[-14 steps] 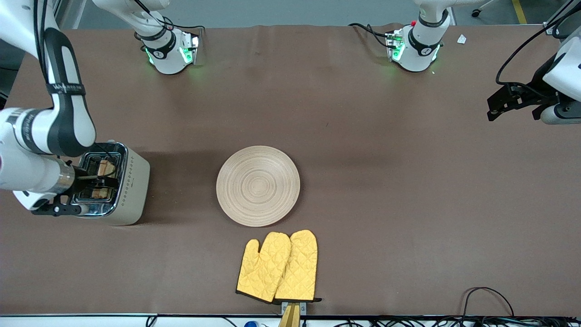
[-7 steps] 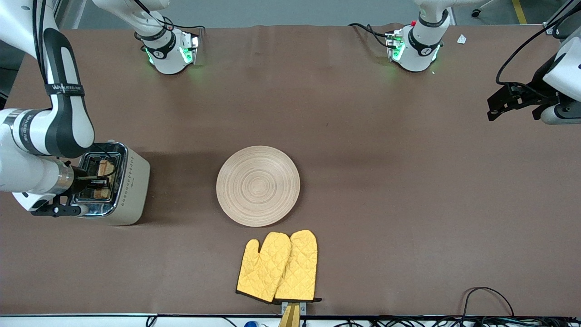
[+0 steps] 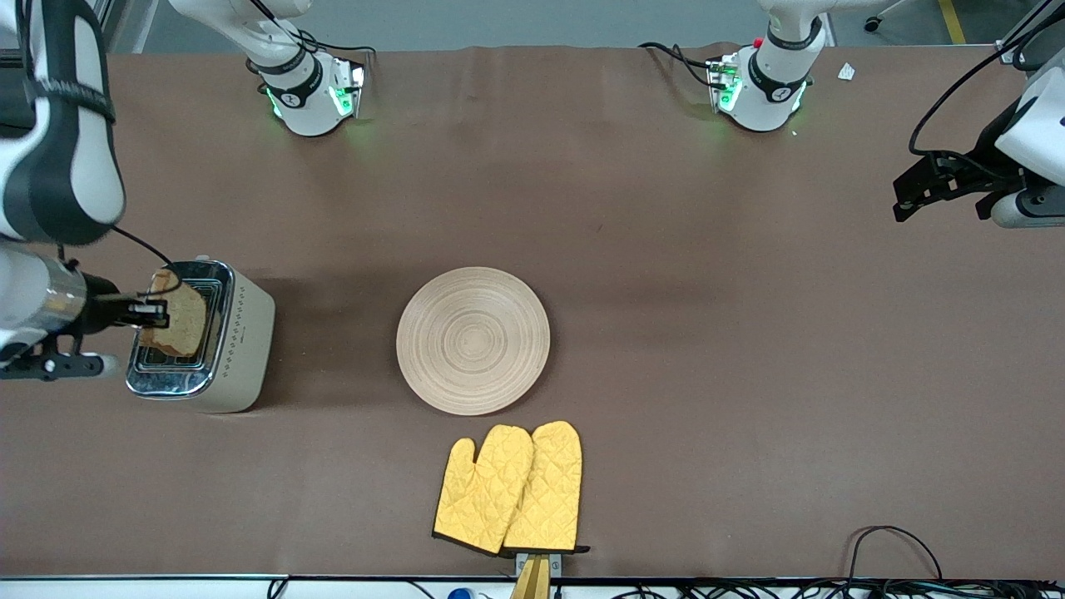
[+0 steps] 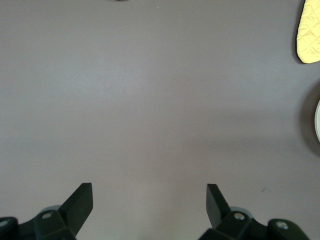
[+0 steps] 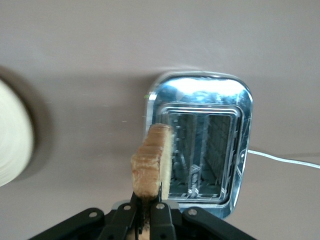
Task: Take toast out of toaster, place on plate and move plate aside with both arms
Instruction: 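Carry the toast with the right gripper over the wooden plate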
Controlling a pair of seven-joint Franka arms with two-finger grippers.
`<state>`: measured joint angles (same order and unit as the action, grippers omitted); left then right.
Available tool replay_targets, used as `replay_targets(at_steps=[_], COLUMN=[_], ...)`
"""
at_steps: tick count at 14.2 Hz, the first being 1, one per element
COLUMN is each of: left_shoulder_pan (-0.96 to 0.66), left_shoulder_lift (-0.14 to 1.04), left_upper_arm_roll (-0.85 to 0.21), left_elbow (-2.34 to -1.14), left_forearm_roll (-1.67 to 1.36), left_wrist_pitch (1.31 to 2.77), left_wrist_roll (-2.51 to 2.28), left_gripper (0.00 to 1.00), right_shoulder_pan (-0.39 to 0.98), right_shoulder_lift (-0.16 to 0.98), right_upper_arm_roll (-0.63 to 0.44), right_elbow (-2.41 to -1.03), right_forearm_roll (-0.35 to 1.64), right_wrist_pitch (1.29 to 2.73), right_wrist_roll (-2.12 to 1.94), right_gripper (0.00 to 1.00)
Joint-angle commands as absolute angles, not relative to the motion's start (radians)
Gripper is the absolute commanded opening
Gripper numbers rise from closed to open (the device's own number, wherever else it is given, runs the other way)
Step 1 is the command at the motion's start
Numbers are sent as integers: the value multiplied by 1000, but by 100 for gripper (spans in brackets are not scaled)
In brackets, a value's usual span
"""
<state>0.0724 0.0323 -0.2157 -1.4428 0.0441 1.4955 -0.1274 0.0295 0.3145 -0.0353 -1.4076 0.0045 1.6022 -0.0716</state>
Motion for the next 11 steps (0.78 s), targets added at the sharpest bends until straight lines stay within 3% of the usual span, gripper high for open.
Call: replay_targets(at_steps=[1, 3, 6, 11], left_shoulder_pan=[78, 75, 75, 75], left_shoulder_lift=[35, 38, 54, 72], left_upper_arm_roll=[-218, -218, -218, -218], left_elbow=[-1425, -1425, -1425, -1425], left_forearm_roll=[40, 38, 37, 32], left_wrist_pitch=[1480, 1483, 1493, 1514], left_wrist_roll=[-123, -129, -129, -127], left_gripper=[100, 100, 100, 100], right_shoulder_pan=[38, 41, 64, 103], right_shoulder_lift=[322, 345, 451, 635], right_upper_arm_roll=[75, 179, 325, 460], right_elbow=[-1371, -1371, -1393, -1397], right_forearm_roll=[9, 41, 71, 71], right_wrist_pitch=[1583, 1612, 1811, 2078], right_wrist_roll=[-13, 128, 364, 661], right_gripper=[1, 2, 3, 5])
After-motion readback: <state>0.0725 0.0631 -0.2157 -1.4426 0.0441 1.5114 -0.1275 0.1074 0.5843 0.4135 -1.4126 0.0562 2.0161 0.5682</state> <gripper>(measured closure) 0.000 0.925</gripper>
